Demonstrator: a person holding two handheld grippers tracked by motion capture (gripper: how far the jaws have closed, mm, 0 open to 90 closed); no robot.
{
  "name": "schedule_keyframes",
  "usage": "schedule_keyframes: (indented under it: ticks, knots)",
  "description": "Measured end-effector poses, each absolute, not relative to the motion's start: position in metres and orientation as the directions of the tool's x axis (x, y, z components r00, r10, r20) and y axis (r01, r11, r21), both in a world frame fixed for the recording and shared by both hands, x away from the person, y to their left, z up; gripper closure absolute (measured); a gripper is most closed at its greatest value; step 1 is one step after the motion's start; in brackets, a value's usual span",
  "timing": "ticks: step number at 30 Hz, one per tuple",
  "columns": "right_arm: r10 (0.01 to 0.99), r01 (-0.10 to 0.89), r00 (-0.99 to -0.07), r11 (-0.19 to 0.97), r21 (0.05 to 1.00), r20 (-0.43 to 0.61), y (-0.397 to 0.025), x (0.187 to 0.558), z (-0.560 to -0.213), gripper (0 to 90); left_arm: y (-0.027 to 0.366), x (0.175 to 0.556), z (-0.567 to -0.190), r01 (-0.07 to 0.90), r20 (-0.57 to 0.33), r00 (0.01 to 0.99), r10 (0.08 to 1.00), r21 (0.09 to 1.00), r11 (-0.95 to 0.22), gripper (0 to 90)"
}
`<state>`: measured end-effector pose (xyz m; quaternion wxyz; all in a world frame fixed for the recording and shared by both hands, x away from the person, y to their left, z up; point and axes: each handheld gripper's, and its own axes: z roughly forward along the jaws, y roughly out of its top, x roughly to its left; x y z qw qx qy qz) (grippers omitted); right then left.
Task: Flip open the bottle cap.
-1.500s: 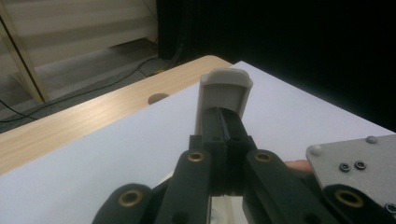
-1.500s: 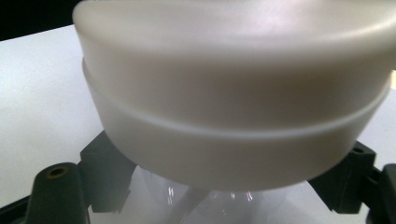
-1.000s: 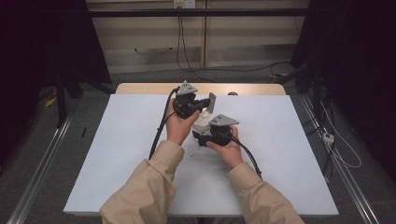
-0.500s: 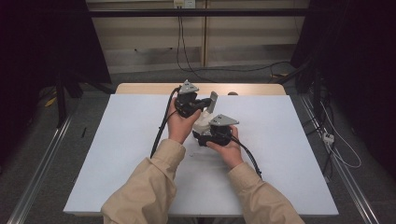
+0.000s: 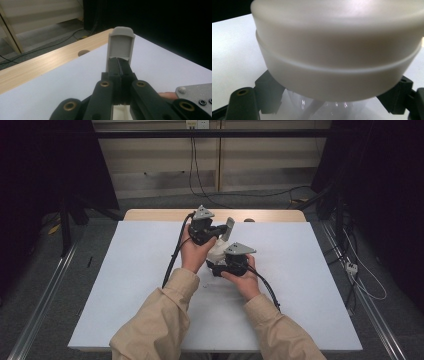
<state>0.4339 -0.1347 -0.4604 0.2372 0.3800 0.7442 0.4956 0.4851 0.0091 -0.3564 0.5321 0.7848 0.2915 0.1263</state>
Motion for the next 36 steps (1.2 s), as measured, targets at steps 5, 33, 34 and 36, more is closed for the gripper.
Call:
schedule_keyframes:
  ticks: [5,33,34,36]
  knots:
    - [0.8,0.331,-0.599,0.218,0.918,0.025,-0.1349,0.4341,-0.4604,18.9,0.0072,0.4859,-0.3572,0.324,-0.114,0.799,0.59,0.909,-0.262,90.0]
    - [0.8,0.333,-0.599,0.214,0.918,0.031,-0.1359,0.4346,-0.4607,18.9,0.0006,0.4908,-0.3632,0.33,-0.115,0.801,0.588,0.904,-0.272,90.0]
    - [0.8,0.333,-0.599,0.213,0.918,0.032,-0.1359,0.4346,-0.4607,18.9,0.0006,0.491,-0.3633,0.329,-0.115,0.801,0.588,0.904,-0.272,90.0]
    - [0.8,0.332,-0.599,0.213,0.919,0.031,-0.1361,0.4347,-0.4608,18.9,0.0005,0.4911,-0.3634,0.329,-0.113,0.801,0.588,0.904,-0.275,90.0]
